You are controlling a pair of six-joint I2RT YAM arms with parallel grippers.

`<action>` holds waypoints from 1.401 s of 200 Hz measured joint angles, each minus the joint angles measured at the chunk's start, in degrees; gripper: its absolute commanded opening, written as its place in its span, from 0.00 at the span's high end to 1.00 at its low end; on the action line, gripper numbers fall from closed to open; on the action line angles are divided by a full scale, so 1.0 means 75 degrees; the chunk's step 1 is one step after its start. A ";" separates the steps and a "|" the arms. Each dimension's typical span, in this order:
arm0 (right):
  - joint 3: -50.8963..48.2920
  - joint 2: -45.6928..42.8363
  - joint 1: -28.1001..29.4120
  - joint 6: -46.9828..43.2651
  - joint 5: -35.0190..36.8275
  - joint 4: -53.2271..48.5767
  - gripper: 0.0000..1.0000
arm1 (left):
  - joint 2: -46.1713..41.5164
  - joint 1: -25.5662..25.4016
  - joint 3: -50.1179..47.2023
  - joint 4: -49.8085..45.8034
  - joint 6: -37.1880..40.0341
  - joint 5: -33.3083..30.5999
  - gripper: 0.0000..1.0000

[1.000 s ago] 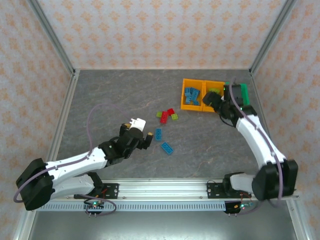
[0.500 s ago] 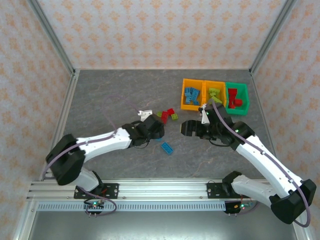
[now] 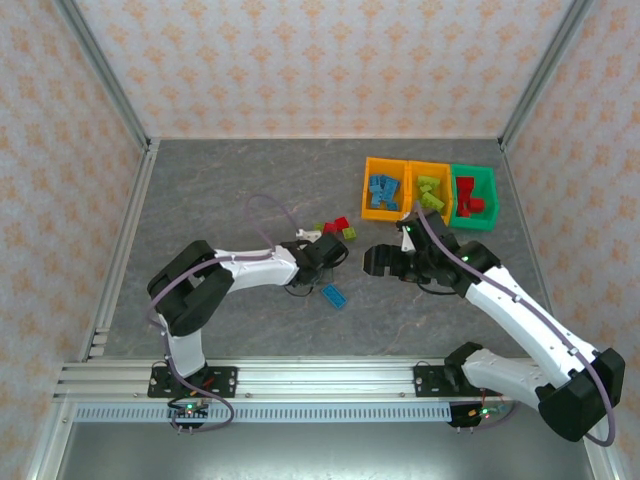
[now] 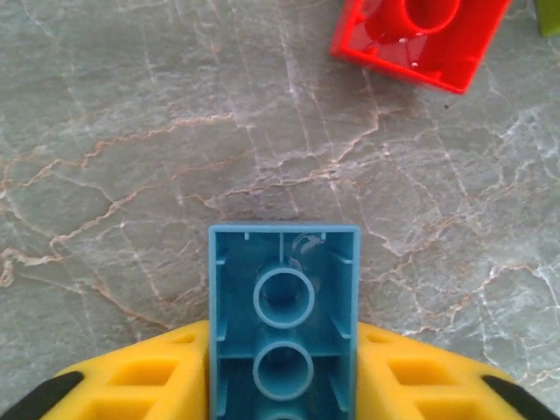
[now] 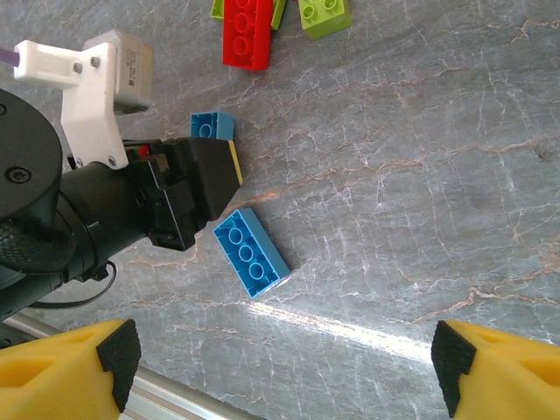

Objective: Sort the legos into containers by color

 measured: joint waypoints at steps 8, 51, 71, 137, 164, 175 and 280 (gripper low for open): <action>0.0000 0.0000 0.0000 0.0003 -0.0003 -0.0003 0.12 | 0.0003 -0.0003 0.0035 0.0020 -0.0015 0.0041 0.80; 0.0000 -0.0396 0.0000 0.0140 0.0373 0.0006 0.11 | -0.0382 -0.0137 0.0344 -0.0289 0.0163 0.0169 0.81; 0.0000 -0.1032 0.0000 0.0356 0.1067 0.0012 0.09 | -0.0539 -0.0221 0.1265 -0.0443 0.0408 0.0140 0.81; 0.0000 -0.1909 0.0000 0.0825 0.2154 -0.0131 0.08 | 0.2296 -0.0061 0.7411 -0.1218 0.2168 -0.0740 0.80; -0.0003 -0.2113 0.0000 0.0903 0.2320 -0.0411 0.08 | 0.4062 0.0163 0.9839 -0.1886 0.2943 -0.1011 0.75; -0.0020 -0.2296 0.0000 0.0935 0.2361 -0.0463 0.08 | 0.4672 0.0242 1.0622 -0.2075 0.3217 -0.1102 0.69; -0.0210 -0.2620 0.0000 0.1160 0.2375 -0.0743 0.08 | 0.4462 0.0367 1.0555 -0.2524 0.3751 -0.0863 0.49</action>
